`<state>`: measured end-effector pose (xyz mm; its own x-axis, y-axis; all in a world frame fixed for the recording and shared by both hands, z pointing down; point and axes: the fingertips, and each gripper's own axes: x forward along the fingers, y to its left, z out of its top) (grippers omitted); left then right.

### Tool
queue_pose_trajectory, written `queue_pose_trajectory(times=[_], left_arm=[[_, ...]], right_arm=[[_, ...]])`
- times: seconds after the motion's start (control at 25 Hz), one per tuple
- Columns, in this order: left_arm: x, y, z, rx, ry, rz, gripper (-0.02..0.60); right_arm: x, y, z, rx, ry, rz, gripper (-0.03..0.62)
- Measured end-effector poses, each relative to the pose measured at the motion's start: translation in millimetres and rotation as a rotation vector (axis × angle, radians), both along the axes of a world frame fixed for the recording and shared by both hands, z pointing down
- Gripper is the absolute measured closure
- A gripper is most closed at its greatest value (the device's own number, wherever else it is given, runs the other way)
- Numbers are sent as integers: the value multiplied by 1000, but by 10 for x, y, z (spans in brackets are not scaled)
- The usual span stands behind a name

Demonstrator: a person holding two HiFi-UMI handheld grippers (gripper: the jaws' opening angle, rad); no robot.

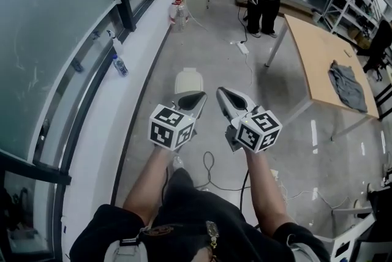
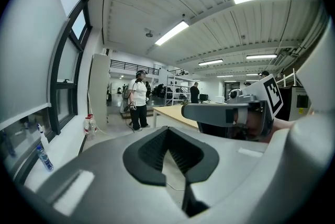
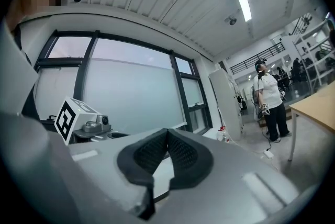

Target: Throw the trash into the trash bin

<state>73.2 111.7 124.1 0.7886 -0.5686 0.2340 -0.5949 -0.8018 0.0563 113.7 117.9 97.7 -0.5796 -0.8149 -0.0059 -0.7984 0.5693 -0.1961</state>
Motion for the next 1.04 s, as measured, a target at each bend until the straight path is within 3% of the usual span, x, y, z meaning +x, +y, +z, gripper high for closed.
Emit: queue_pose_trajectory(times=[1.04], left_arm=[[-12, 215, -120, 22, 21, -4, 578]], right_arm=[[69, 211, -143, 28, -6, 21, 591]])
